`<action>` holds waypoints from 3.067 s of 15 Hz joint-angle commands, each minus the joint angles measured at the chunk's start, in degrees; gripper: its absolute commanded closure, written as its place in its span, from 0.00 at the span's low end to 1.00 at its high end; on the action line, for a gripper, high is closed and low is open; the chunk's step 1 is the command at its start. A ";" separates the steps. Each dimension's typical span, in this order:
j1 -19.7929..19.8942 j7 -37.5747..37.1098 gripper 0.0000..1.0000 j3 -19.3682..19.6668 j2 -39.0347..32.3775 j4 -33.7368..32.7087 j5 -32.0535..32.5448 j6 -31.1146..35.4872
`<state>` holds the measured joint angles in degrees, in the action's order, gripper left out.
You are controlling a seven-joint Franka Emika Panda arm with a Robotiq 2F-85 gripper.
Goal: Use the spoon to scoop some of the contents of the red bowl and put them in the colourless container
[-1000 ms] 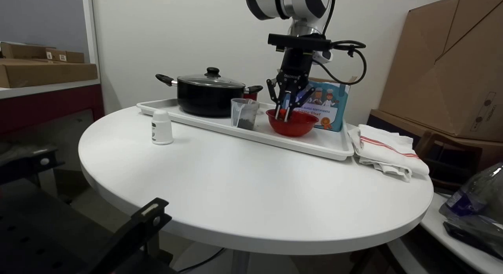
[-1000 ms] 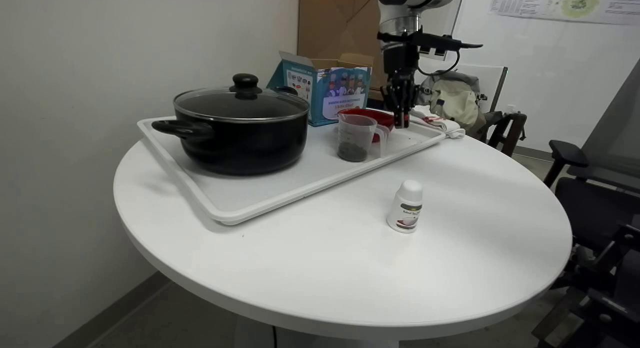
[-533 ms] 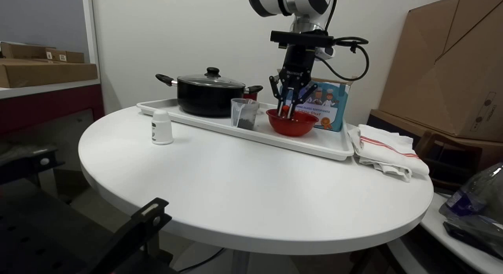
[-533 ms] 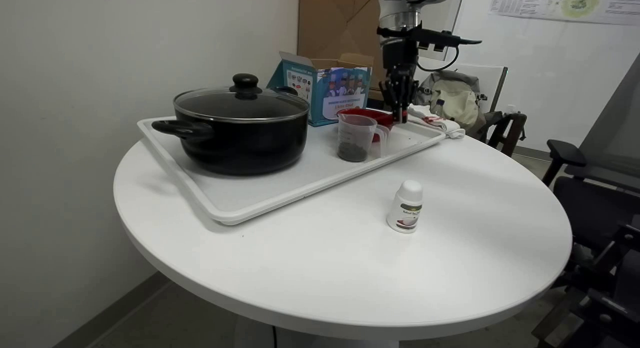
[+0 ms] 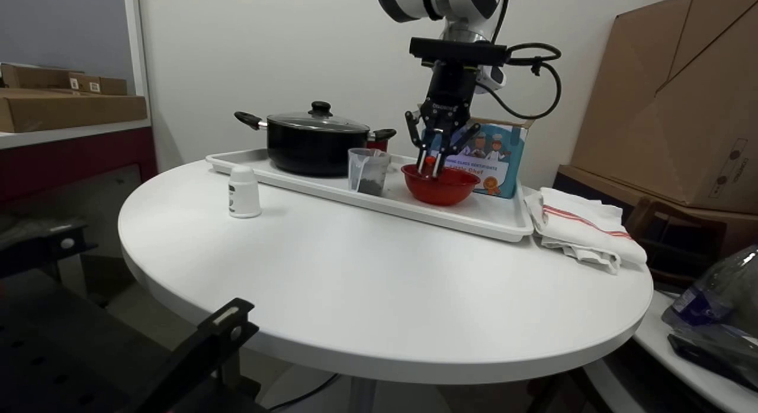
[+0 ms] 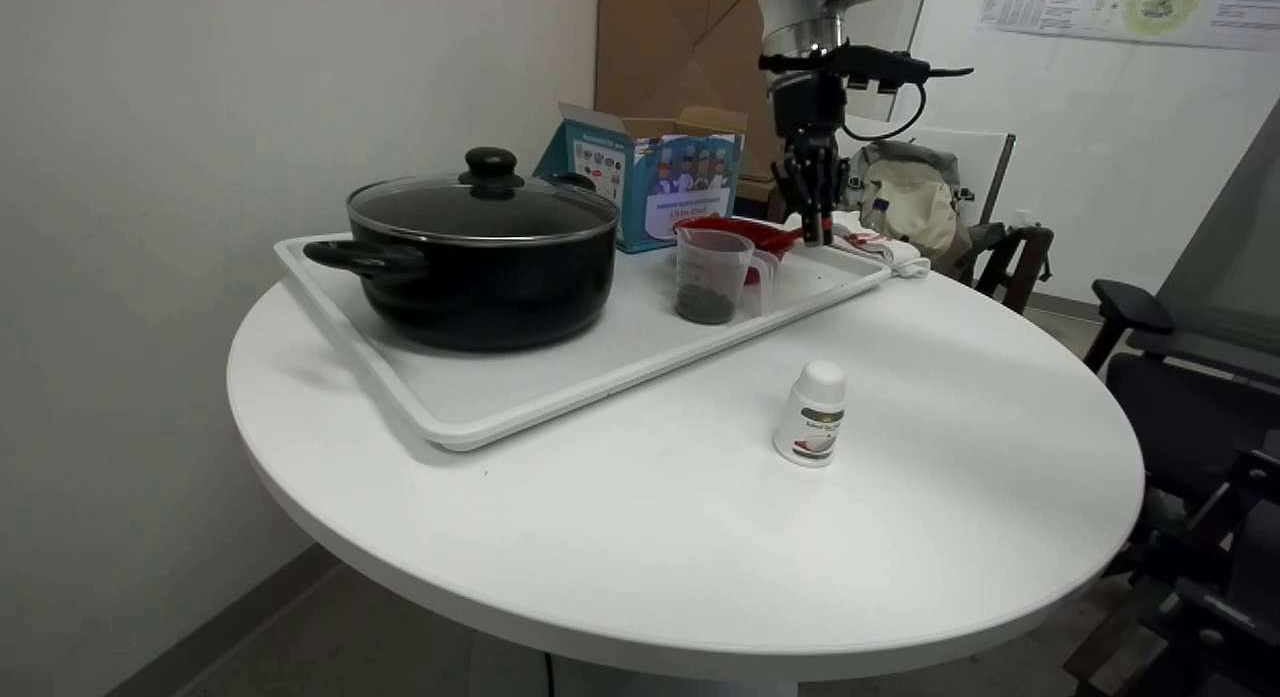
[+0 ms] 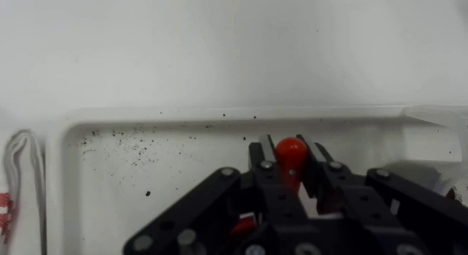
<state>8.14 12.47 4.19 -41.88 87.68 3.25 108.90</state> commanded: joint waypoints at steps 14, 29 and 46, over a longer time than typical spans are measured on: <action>-3.11 7.83 0.89 1.28 -1.79 -11.48 20.08 -11.89; -6.94 16.15 0.89 1.00 -7.02 -14.83 35.55 -15.40; -5.41 16.44 0.89 -4.20 -8.48 -14.17 24.00 -17.79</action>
<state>0.45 29.18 1.58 -50.19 75.11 33.54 93.97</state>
